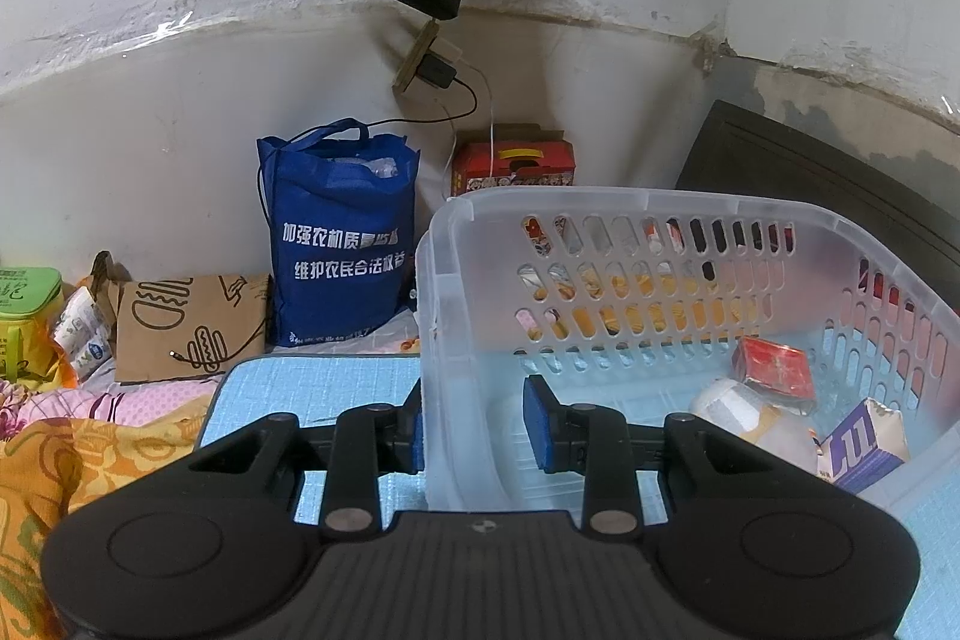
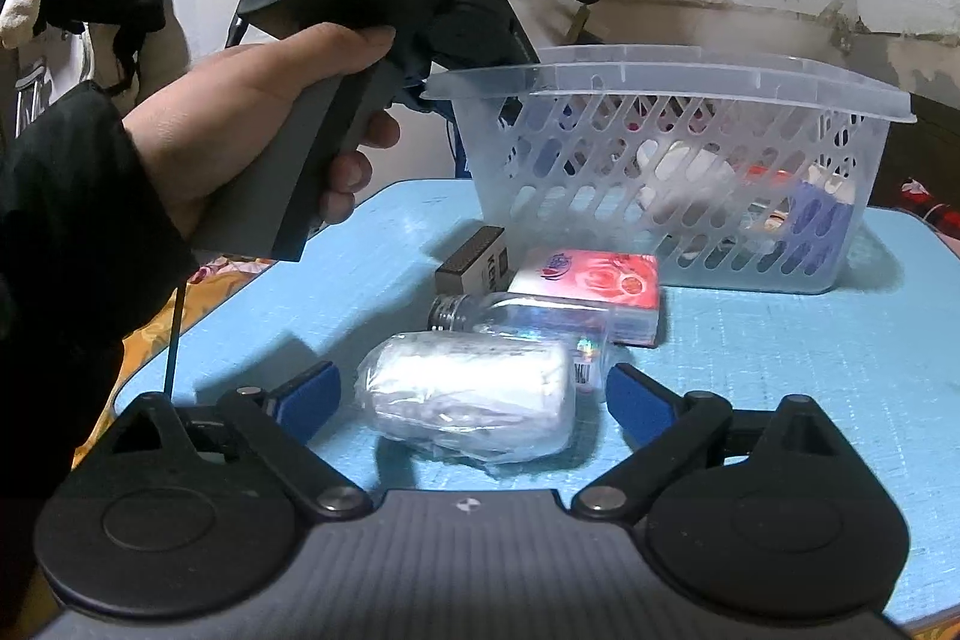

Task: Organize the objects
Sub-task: 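Grasp the plastic-wrapped white roll with the right tool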

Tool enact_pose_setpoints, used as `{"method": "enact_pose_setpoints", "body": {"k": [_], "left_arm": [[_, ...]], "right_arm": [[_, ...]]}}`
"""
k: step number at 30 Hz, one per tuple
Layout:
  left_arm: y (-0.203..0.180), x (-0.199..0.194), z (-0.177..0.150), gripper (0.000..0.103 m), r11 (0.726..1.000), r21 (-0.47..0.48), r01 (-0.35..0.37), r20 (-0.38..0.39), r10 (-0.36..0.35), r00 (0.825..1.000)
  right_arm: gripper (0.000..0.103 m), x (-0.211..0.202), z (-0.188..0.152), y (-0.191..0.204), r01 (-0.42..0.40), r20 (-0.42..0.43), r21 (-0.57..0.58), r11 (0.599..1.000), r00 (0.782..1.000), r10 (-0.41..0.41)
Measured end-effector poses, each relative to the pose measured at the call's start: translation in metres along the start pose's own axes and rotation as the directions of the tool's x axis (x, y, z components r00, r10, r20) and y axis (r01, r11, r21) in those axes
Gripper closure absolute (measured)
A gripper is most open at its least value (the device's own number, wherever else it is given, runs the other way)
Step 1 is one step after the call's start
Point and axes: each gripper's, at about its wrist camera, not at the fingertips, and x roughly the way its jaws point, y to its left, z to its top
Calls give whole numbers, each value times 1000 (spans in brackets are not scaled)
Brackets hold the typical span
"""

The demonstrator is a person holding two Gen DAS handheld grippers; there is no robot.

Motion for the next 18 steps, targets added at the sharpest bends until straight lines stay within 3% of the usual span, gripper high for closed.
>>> {"method": "enact_pose_setpoints", "body": {"k": [6,8,18], "left_arm": [[-1,0,0,68,1000,1,-1,0,1,1000],[-1,0,0,68,1000,1,-1,0,1,1000],[-1,0,0,68,1000,2,-2,1,2,1000]], "right_arm": [[13,5,-3,0,14,-20,-2,1000,1000,-14],[23,5,-4,0,6,-17,-4,1000,1000,-6],[26,-23,4,-16,19,58,14,1000,998,-20]]}}
